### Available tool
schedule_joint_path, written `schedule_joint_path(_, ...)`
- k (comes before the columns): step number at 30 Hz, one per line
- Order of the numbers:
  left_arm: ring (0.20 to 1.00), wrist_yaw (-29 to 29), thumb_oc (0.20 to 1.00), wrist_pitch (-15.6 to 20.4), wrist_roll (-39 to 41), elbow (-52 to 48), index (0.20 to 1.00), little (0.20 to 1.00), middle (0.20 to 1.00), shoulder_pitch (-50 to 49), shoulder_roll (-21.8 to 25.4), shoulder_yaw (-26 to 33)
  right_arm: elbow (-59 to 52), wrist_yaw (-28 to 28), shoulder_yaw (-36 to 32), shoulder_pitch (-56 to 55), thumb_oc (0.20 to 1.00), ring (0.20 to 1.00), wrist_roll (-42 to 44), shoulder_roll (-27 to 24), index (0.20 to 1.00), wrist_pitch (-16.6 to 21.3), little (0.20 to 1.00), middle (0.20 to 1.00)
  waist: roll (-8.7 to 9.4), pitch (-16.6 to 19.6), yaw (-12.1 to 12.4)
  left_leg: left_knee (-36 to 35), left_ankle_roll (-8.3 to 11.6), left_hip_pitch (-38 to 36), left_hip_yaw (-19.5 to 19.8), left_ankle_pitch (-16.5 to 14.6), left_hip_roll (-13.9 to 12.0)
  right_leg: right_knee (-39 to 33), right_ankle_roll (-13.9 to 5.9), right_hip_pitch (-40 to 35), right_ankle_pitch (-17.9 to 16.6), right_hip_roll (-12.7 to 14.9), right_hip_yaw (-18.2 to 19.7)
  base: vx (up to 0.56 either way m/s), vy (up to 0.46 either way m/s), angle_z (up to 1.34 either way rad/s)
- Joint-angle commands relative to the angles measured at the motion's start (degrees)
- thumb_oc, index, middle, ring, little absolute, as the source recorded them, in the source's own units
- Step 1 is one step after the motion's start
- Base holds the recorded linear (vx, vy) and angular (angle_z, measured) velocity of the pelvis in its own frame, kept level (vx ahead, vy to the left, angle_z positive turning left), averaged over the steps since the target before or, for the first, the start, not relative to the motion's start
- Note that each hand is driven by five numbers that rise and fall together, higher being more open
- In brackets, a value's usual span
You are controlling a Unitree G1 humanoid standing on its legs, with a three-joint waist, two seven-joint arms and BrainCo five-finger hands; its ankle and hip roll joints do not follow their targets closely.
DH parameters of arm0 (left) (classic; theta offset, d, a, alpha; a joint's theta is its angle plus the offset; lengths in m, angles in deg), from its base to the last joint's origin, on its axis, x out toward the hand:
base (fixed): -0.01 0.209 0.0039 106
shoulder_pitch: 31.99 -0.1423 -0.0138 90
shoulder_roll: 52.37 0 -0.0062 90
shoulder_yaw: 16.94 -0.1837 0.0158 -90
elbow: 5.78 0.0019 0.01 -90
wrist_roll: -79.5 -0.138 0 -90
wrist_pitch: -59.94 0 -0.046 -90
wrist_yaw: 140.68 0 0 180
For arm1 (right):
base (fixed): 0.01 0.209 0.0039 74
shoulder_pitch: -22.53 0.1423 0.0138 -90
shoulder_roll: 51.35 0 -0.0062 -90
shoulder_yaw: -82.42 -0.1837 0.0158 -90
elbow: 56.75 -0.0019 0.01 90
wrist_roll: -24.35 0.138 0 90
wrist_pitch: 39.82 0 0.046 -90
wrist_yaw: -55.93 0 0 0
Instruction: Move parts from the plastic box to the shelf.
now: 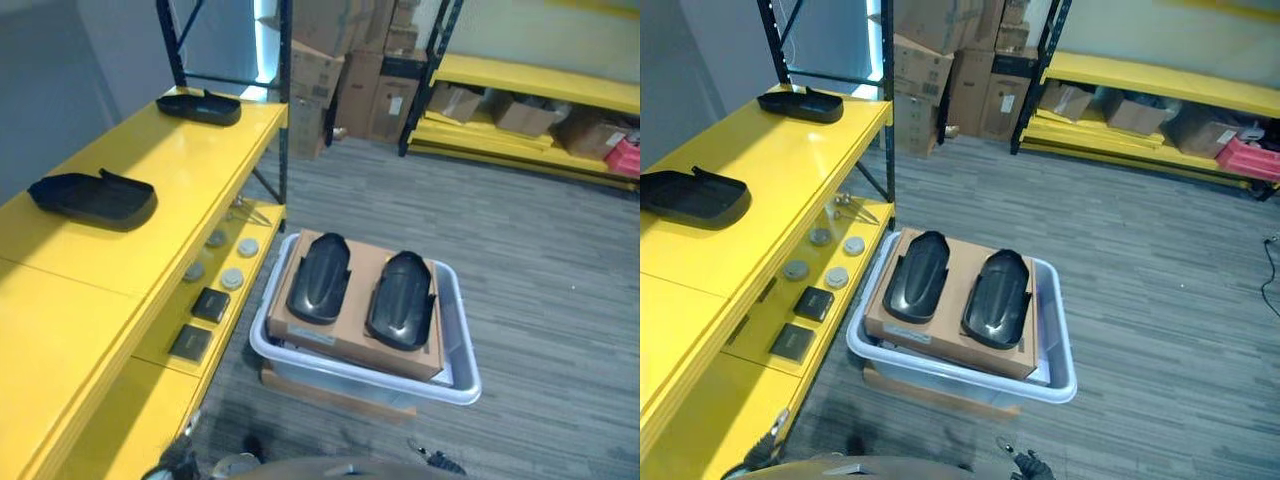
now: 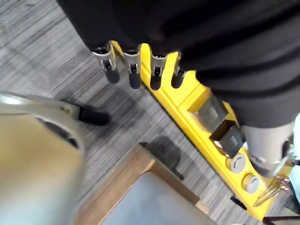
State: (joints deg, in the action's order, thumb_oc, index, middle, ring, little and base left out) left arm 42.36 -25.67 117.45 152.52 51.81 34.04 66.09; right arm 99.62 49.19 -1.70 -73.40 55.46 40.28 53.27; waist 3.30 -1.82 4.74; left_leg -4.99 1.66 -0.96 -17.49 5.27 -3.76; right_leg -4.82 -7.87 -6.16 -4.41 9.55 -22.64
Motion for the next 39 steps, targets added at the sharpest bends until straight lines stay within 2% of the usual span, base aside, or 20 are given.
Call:
schedule_joint_path(1,1.000,0.54,1.000,1.96,-3.27,1.60,1.000,1.000,1.000,5.04,0.96,0.47,1.99,-2.08,-1.00,2.42,1.000,1.000,2.56,-0.67,1.000,3.39,1.000,1.000,-0.57,-1.70,0.32,0.47,1.94,1.10,-0.89,-1.25,-4.89,0.17,-3.27,2.48,-0.97,1.85,0.13,0.00,0.000,0.00)
schedule_joint_path(3,1.000,0.46,1.000,1.76,-3.95,1.80,1.000,1.000,1.000,5.03,0.93,0.56,1.99,-3.35,-1.46,2.56,1.000,1.000,4.44,-0.59,1.000,4.99,1.000,1.000,-0.69,-1.56,0.36,0.48,2.07,0.96,-0.86,-1.23,-5.01,0.08,-3.21,2.29,-0.88,1.76,0.12,0.01,-0.010,0.02)
schedule_joint_path(5,1.000,0.29,1.000,1.53,-4.65,2.17,1.000,1.000,1.000,4.82,0.84,0.77,0.72,-6.70,-2.79,2.96,1.000,1.000,8.07,-0.75,1.000,10.07,1.000,1.000,-0.86,-1.33,0.30,0.48,2.26,0.56,-0.79,-1.25,-5.18,0.01,-3.08,1.93,-0.72,1.58,0.15,0.04,-0.009,-0.01)
schedule_joint_path(6,1.000,0.02,1.000,1.37,-5.01,2.03,1.000,1.000,1.000,4.13,0.72,0.93,-2.83,-11.89,-4.08,3.05,1.000,1.000,7.96,-1.36,1.000,13.97,1.000,1.000,-0.99,-1.12,-0.01,0.45,2.37,0.18,-0.79,-1.36,-5.21,-0.01,-3.03,1.72,-0.57,1.53,0.36,0.00,0.000,0.00)
schedule_joint_path(7,1.000,-0.62,1.000,0.74,-5.12,1.46,1.000,1.000,1.000,3.28,0.79,1.45,-12.86,-24.59,-6.38,2.36,1.000,1.000,2.61,-2.70,1.000,17.58,1.000,1.000,-1.02,-0.89,-1.11,0.41,1.85,0.28,-1.75,-0.69,-5.13,0.00,-2.45,2.29,-1.07,1.69,0.32,0.00,0.000,0.00)
schedule_joint_path(10,1.000,-0.91,1.000,0.52,-4.88,1.50,1.000,1.000,1.000,2.71,0.93,1.85,-20.68,-34.84,-9.31,1.46,1.000,1.000,-4.57,-4.15,1.000,21.71,1.000,1.000,-1.17,-0.83,-2.27,0.44,1.81,-0.09,-2.03,-1.02,-5.10,0.12,-2.46,2.33,-0.88,1.68,0.85,0.01,0.017,-0.05)
schedule_joint_path(12,1.000,-0.99,1.000,0.44,-4.31,1.76,1.000,1.000,1.000,2.50,0.95,2.19,-23.87,-38.85,-11.92,1.13,1.000,1.000,-8.83,-5.07,1.000,23.79,1.000,1.000,-1.35,-0.75,-2.77,0.42,1.68,-0.37,-2.02,-1.29,-4.98,0.19,-2.56,2.27,-0.74,1.66,1.21,0.01,0.016,-0.03)
schedule_joint_path(16,1.000,-0.80,1.000,0.19,-4.31,1.60,1.000,1.000,1.000,1.57,1.12,3.40,-29.44,-42.42,-17.36,0.09,1.000,1.000,-15.95,-6.75,1.000,28.27,1.000,1.000,-1.61,-0.69,-2.98,0.42,1.52,-0.69,-1.46,-1.97,-4.49,0.30,-2.99,2.17,-0.47,1.82,1.44,0.02,0.016,-0.01)
schedule_joint_path(20,1.000,-1.16,1.000,0.25,-5.18,1.47,1.000,1.000,1.000,0.73,0.87,4.69,-33.87,-39.69,-20.14,-0.35,1.000,1.000,-16.36,-8.08,1.000,26.73,1.000,1.000,-1.57,-0.61,-2.63,0.26,1.51,-0.66,-0.91,-2.15,-4.20,0.30,-3.26,2.09,-0.44,2.17,1.07,0.01,0.007,0.00)
schedule_joint_path(22,1.000,-1.33,1.000,0.74,-5.91,1.98,1.000,1.000,1.000,0.26,0.67,5.31,-35.84,-37.74,-20.48,0.04,1.000,1.000,-16.09,-8.99,1.000,23.54,1.000,1.000,-1.55,-0.58,-2.09,0.11,1.47,-0.52,-0.36,-2.17,-3.94,0.33,-3.40,2.04,-0.43,2.41,0.70,0.04,0.033,0.06)
schedule_joint_path(23,1.000,-1.34,1.000,0.81,-5.93,2.04,1.000,1.000,1.000,0.22,0.65,5.33,-35.91,-37.59,-20.47,0.10,1.000,1.000,-15.95,-9.03,1.000,23.33,1.000,1.000,-1.55,-0.58,-2.06,0.10,1.47,-0.51,-0.32,-2.16,-3.93,0.35,-3.40,2.03,-0.42,2.43,0.66,0.05,0.034,0.11)
schedule_joint_path(27,1.000,-0.46,1.000,1.08,-8.21,2.76,1.000,1.000,1.000,-0.76,1.40,4.99,-33.32,-34.28,-20.25,3.23,1.000,1.000,-9.74,-11.10,1.000,18.94,1.000,1.000,-1.76,-1.10,0.63,0.25,1.38,0.18,1.14,-1.90,-3.53,0.93,-3.43,1.77,-0.28,3.01,-0.85,0.07,0.039,0.12)
schedule_joint_path(34,1.000,0.33,1.000,0.97,-9.59,3.67,1.000,1.000,1.000,-1.11,2.31,2.47,-25.99,-34.89,-18.23,9.31,1.000,1.000,-5.65,-13.88,1.000,15.45,1.000,1.000,-2.60,-2.62,4.90,0.68,0.79,2.20,3.85,-1.33,-2.58,3.15,-3.52,2.98,0.02,3.96,-2.75,0.03,0.042,0.28)
schedule_joint_path(39,1.000,1.98,1.000,-0.01,-10.40,3.36,1.000,1.000,1.000,-1.10,3.17,2.10,-22.78,-35.45,-15.32,10.37,1.000,1.000,-4.42,-12.47,1.000,14.04,1.000,1.000,-3.26,-3.08,6.44,0.59,0.41,2.49,4.93,-1.35,-1.74,4.40,-3.56,3.46,0.30,4.56,-3.48,0.06,0.056,0.33)
